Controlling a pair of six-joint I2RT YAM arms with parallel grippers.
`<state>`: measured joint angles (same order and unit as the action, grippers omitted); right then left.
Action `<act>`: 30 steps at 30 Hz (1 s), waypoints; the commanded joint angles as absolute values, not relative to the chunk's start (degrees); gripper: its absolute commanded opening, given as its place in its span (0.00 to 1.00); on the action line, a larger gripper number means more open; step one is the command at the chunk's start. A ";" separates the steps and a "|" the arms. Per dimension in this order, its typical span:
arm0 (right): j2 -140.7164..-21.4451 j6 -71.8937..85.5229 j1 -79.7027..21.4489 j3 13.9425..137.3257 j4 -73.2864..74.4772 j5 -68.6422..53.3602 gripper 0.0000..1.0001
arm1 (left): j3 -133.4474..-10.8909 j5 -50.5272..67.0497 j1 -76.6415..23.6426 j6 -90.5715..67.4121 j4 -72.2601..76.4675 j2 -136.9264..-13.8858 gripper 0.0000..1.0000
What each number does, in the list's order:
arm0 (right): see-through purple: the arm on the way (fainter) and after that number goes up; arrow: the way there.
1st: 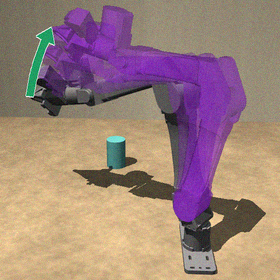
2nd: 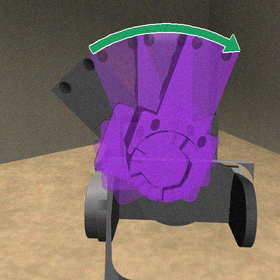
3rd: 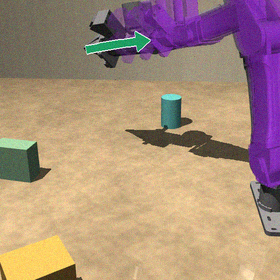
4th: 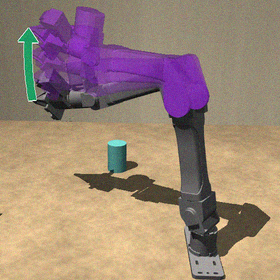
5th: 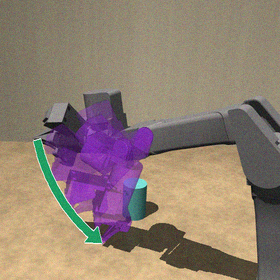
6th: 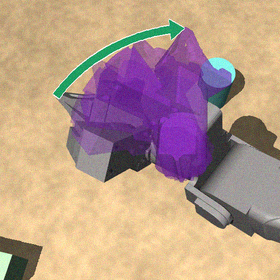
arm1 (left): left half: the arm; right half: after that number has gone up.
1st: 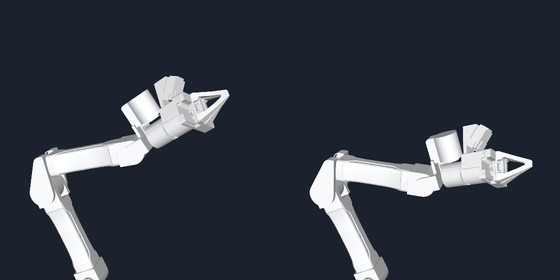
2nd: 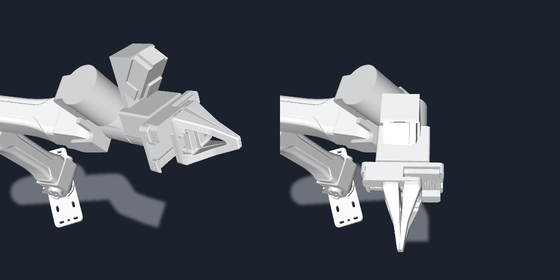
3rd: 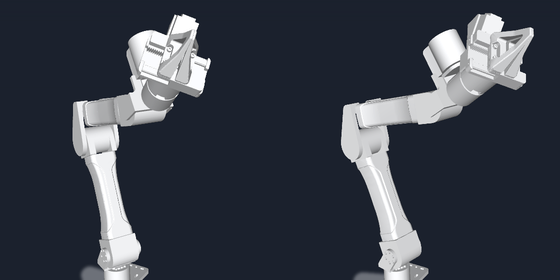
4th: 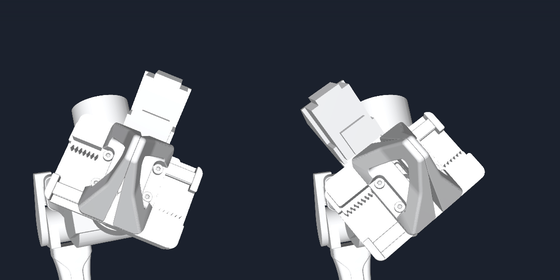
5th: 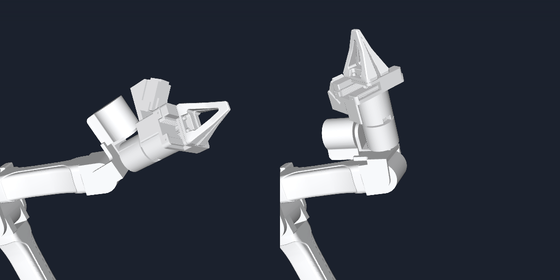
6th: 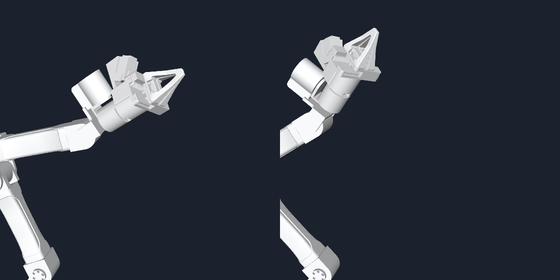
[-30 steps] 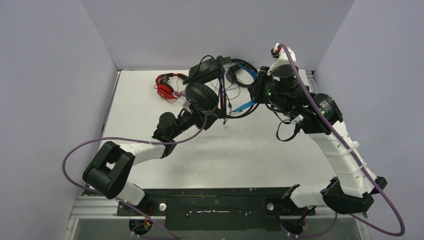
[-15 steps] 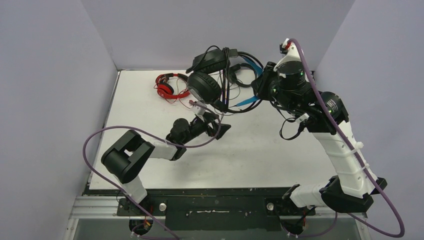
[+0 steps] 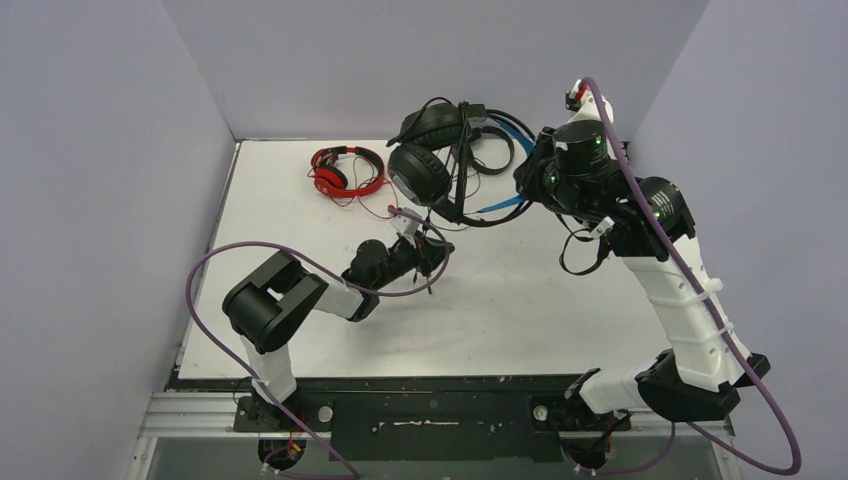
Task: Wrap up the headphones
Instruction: Wrap the headphones cable around the headphones.
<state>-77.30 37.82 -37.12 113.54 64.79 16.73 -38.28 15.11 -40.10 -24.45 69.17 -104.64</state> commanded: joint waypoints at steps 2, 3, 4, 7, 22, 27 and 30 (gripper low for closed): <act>-77.64 41.93 -35.20 117.93 59.46 19.64 0.00 | -35.67 15.10 -40.96 -26.25 72.79 -104.54 0.00; -77.86 42.21 -34.83 118.01 59.78 20.37 0.00 | -35.14 14.92 -41.15 -26.28 72.92 -104.27 0.00; -77.91 42.50 -34.43 118.11 60.17 21.17 0.00 | -34.61 14.74 -41.36 -26.40 72.95 -103.95 0.00; -78.59 43.69 -33.28 118.25 61.37 23.43 0.00 | -32.89 14.30 -41.99 -26.71 72.71 -102.55 0.00; -77.89 51.40 -29.90 110.30 58.72 29.78 0.00 | -30.04 10.90 -49.62 -26.16 59.02 -90.41 0.04; -77.42 51.13 -29.06 108.88 57.89 30.76 0.00 | -30.48 9.93 -51.16 -24.96 54.55 -87.16 0.16; -76.83 50.86 -28.60 108.15 57.73 30.99 0.00 | -30.54 10.65 -51.44 -25.11 53.96 -86.42 0.05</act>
